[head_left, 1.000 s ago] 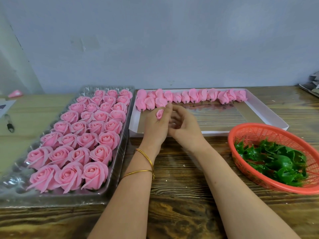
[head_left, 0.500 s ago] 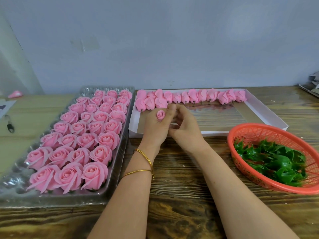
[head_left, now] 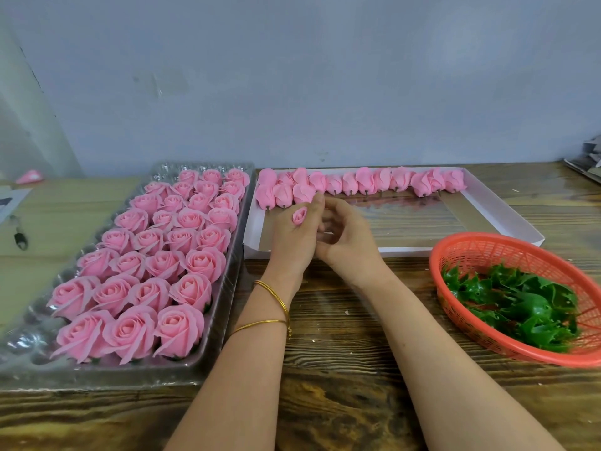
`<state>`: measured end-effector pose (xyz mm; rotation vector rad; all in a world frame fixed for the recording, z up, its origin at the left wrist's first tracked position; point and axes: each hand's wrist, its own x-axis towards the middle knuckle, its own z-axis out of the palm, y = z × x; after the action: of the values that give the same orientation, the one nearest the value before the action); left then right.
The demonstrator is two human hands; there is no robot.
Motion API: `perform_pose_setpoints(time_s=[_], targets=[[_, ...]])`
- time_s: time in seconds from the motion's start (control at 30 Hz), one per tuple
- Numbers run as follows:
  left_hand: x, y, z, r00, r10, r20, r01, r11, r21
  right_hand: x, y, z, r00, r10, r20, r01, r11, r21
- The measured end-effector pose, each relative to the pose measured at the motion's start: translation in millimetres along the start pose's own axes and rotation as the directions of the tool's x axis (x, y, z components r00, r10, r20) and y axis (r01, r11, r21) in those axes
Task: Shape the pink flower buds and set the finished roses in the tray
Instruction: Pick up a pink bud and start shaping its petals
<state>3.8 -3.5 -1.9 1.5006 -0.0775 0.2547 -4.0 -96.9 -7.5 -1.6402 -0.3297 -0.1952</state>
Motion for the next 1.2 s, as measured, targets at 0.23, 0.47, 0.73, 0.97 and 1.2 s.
perform_pose_setpoints(time_s=[0.23, 0.47, 0.73, 0.97, 1.2], targets=[[-2.1, 0.3, -0.7, 0.998, 0.019, 0.055, -0.019, 1.0, -0.002, 0.2, 0.5, -1.0, 1.0, 0.016, -0.02, -0.016, 1.0, -0.027], [-2.4, 2.1, -3.8, 0.998, 0.014, 0.059, -0.015, 1.0, 0.017, -0.3, -3.0, -3.7, 0.999, 0.013, 0.039, -0.014, 1.0, 0.019], [-1.0, 1.0, 0.2, 0.999, -0.03, 0.016, 0.031, 0.998, -0.05, -0.9, -2.5, -0.7, 1.0, 0.008, 0.006, -0.008, 0.999, 0.037], [-0.7, 1.9, 1.2, 0.999, -0.039, 0.018, 0.04, 0.999, -0.031, -1.0, -1.4, 1.2, 1.0, -0.009, -0.02, 0.008, 1.0, -0.025], [-1.2, 2.2, -4.2, 0.998, 0.014, 0.06, -0.014, 1.0, 0.005, -1.4, -5.1, -0.2, 1.0, 0.014, 0.01, -0.014, 1.0, -0.001]])
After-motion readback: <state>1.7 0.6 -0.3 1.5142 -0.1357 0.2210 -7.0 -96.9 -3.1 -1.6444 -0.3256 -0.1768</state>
